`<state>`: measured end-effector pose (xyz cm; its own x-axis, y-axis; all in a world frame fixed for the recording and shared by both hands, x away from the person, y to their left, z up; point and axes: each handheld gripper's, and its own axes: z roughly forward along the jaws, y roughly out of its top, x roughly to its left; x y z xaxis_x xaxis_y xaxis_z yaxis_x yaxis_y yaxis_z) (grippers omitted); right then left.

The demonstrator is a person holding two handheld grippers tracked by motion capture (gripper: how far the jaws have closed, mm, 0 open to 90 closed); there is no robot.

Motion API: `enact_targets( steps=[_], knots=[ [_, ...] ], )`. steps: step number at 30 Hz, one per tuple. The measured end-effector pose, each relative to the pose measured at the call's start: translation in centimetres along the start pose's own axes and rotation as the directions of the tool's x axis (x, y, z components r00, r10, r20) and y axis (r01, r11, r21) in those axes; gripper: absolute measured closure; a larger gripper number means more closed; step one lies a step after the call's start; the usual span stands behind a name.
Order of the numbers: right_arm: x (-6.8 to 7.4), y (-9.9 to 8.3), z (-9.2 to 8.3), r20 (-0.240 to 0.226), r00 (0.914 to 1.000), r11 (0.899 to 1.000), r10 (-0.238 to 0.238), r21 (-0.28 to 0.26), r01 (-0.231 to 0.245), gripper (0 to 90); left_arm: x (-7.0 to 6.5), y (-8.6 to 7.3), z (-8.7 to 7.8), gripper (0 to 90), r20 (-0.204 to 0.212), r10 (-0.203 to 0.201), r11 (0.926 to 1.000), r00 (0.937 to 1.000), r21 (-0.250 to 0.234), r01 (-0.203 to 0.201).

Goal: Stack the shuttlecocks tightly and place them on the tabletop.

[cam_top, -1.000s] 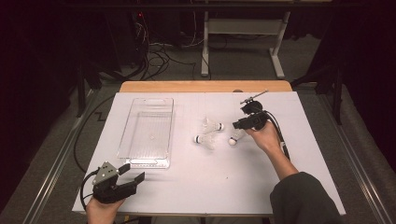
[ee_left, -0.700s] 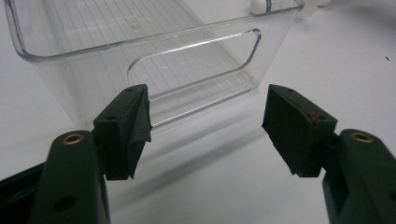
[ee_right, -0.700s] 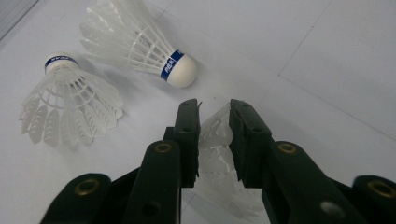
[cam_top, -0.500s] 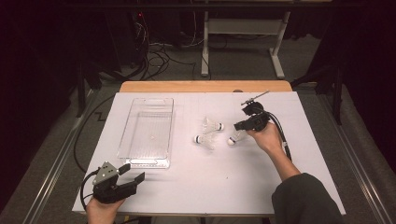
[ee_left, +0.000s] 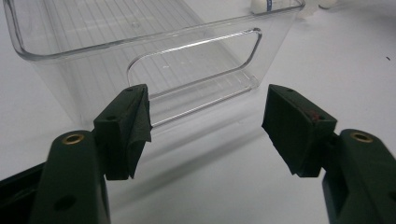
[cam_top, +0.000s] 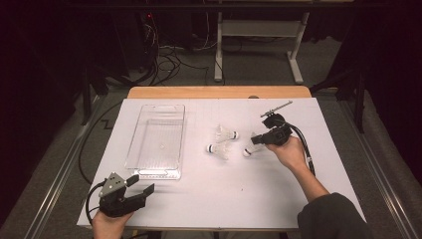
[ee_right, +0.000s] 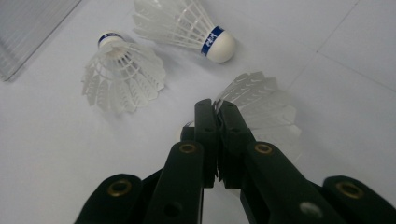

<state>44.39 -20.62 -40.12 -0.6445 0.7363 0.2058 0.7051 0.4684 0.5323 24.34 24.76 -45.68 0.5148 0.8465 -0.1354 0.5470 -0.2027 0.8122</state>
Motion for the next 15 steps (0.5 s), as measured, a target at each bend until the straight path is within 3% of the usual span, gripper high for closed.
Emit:
enact_targets(
  steps=[15],
  knots=[
    [1.6, -0.9, -0.7, -0.014, 0.999, 0.997, -0.042, -0.071, 0.041, 90.0, 0.0, 0.0, 0.1, 33.0, 0.0, -0.005, 1.0, 1.0, 0.002, 0.005]
  ],
)
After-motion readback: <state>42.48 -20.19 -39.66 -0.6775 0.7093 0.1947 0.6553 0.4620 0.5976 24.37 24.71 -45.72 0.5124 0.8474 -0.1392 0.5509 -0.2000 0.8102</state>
